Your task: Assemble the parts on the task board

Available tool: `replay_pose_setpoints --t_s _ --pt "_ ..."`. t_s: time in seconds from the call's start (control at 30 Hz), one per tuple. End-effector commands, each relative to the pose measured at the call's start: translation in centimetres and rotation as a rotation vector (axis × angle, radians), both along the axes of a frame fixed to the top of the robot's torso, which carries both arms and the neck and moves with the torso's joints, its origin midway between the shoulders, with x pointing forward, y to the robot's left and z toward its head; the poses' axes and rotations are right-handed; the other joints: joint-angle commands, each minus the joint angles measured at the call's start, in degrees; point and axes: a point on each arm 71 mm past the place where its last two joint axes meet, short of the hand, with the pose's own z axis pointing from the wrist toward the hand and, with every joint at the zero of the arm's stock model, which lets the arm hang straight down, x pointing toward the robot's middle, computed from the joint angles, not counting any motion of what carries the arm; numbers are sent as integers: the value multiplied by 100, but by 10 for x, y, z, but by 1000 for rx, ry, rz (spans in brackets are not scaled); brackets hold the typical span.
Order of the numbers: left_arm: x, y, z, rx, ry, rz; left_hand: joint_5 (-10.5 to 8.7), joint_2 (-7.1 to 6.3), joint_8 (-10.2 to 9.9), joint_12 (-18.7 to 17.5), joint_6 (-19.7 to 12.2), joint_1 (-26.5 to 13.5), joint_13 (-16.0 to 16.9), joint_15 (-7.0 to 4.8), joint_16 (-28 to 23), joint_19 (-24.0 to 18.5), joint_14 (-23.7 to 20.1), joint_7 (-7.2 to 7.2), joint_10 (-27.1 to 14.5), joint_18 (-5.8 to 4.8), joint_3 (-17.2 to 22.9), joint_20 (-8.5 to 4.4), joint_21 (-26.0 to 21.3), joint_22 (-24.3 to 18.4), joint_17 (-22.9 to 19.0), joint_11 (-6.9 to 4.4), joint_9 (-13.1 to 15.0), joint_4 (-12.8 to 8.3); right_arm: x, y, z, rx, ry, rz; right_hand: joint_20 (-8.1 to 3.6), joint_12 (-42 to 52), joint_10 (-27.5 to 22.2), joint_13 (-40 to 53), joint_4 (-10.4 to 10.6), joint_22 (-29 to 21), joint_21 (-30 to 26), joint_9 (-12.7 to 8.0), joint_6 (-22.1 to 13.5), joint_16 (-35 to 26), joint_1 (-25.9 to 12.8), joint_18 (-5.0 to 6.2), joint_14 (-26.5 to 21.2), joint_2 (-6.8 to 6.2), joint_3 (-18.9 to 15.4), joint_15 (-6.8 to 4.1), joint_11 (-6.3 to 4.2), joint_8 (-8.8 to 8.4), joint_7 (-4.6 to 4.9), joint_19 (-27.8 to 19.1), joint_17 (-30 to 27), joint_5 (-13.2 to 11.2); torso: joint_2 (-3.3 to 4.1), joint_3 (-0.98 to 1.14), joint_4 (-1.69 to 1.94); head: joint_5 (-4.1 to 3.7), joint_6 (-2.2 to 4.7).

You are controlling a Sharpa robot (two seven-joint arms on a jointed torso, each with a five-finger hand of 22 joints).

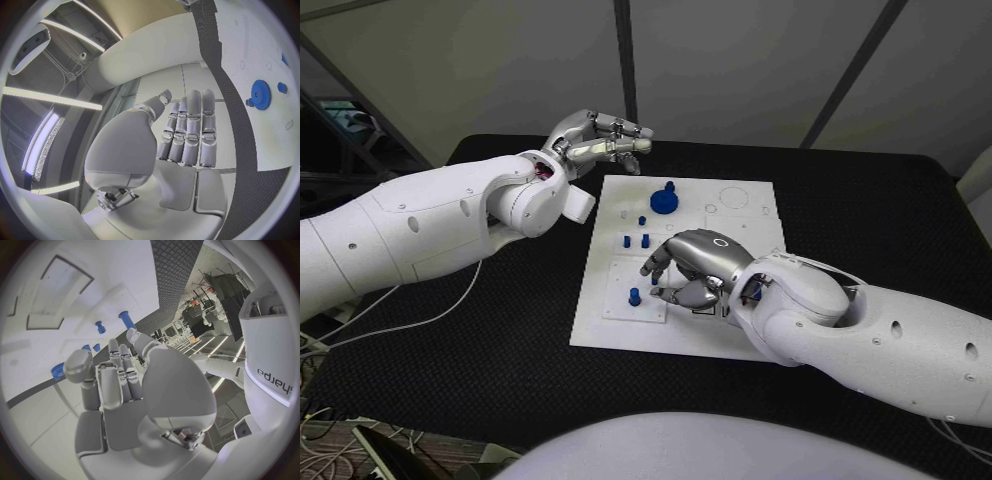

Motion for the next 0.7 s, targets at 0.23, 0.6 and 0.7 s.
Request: replay_pose_setpoints --t_s 0.23,0.6,0.7 --pt "0 3 1 -1 2 -4 -7 53 13 19 -20 -1 -9 7 40 30 -48 3 -43 -60 -10 28 -31 -4 -8 0 -1 -14 7 -62 12 153 70 -186 -5 312 582 124 260 33 0 75 356 -8 -260 52 217 -25 -194 -18 -85 187 45 25 30 40 -16 -14 -29 -132 68" --pt "-3 9 1 4 1 4 -8 53 12 23 -25 6 -11 7 41 31 -52 4 -52 -60 -13 27 -33 -3 -10 2 -2 -18 3 -152 7 19 276 -494 -300 5246 1287 5027 1066 906 552 486 382 645 -856 -143 443 -54 -1963 -312 -438 926 -296 619 1205 1049 -44 -29 -149 -413 128" --pt "-3 8 1 3 1 2 -8 53 12 23 -25 6 -11 7 41 31 -52 4 -52 -60 -13 27 -33 -3 -10 2 -2 -18 1 -164 6 -11 284 -547 -308 6172 1318 6064 1353 1051 641 720 299 772 -830 -164 485 84 -2344 -324 -446 1225 -306 696 1467 1122 -47 -34 -159 -460 130"
